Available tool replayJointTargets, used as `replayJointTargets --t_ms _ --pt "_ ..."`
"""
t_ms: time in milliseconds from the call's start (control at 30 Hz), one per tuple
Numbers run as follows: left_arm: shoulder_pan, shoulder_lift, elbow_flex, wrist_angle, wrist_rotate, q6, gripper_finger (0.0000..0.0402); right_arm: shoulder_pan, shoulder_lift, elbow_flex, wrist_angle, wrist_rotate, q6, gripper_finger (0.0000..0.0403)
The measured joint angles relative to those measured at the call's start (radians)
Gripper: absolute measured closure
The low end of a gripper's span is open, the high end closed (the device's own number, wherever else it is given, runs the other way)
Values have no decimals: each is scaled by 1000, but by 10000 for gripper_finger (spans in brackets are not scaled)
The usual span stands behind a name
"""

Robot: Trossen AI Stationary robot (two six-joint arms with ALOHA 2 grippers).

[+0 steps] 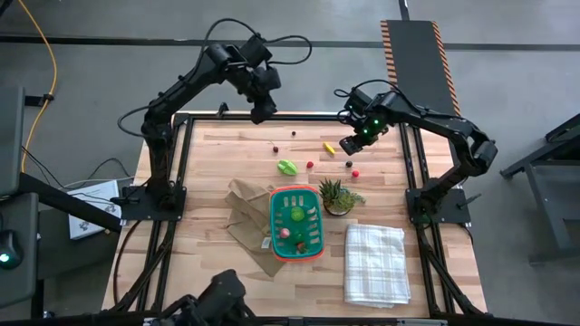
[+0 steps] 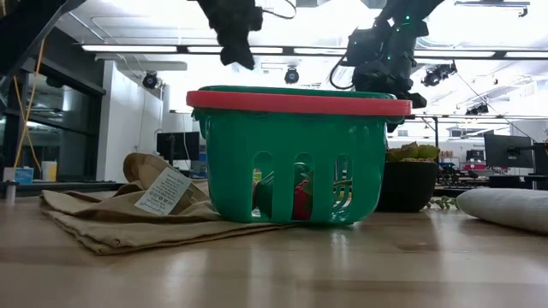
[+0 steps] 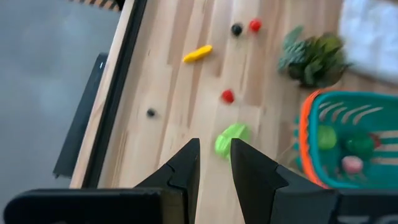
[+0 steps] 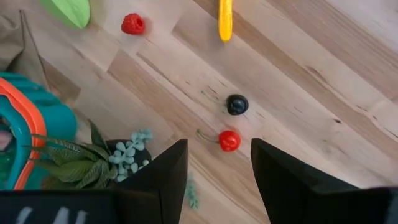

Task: Pick and placing Produce into tupperware
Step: Put the green starfruit into the green basket

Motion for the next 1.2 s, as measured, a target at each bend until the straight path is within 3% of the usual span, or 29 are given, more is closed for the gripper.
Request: replayJointTargets --t_ms 400,567,900,1200 --pt "94 -16 -152 31 -12 -12 321 0 0 0 -2 -30 27 236" --pt "112 -15 -221 102 72 -30 321 0 0 0 -2 -32 27 236" --pt "109 -14 -381 127 126 -66 321 0 0 0 6 -42 16 236" --pt "109 -14 -392 187 213 -146 321 0 0 0 26 -49 0 236"
